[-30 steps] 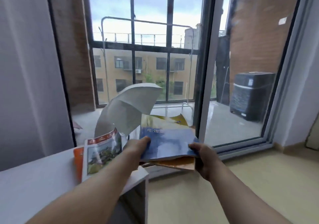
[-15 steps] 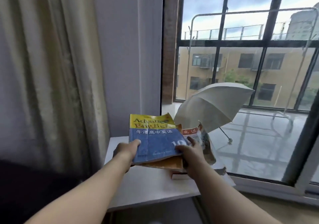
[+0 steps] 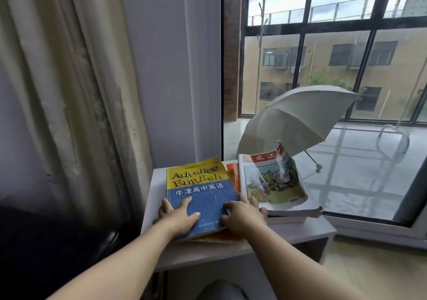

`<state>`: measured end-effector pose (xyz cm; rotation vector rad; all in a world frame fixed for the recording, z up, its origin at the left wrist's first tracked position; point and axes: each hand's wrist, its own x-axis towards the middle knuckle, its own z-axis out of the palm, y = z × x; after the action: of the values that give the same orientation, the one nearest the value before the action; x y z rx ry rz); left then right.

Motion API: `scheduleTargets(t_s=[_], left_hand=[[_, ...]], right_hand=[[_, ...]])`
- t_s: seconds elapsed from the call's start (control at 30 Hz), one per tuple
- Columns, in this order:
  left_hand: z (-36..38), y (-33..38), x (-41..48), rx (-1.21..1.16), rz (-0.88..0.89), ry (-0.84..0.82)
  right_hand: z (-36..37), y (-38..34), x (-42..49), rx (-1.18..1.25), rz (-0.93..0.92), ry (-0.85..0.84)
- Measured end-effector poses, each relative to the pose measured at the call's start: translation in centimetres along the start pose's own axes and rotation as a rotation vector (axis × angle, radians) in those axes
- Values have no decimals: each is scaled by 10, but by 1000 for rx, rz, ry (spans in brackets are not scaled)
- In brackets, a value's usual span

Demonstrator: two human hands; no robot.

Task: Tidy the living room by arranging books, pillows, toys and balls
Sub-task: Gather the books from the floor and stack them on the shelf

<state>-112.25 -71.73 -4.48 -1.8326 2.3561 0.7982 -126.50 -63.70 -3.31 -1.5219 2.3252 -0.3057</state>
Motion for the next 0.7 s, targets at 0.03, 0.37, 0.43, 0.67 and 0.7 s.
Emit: scheduleTargets(t_s=[0.03, 0.37, 0.43, 0.67, 0.7], left_hand=[[2, 1, -1, 53, 13, 20], [25, 83, -29, 123, 367, 256], [34, 105, -38, 93, 423, 319], [71, 199, -85, -91, 781, 285], [77, 210, -91, -122, 821, 242]], right_hand=[[-1, 2, 0, 3, -2, -20], [-11, 57, -34, 425, 95, 357], [-20, 76, -44, 469, 156, 403], [-42, 155, -98, 574, 351, 547], [-43, 164, -105, 587, 376, 558]])
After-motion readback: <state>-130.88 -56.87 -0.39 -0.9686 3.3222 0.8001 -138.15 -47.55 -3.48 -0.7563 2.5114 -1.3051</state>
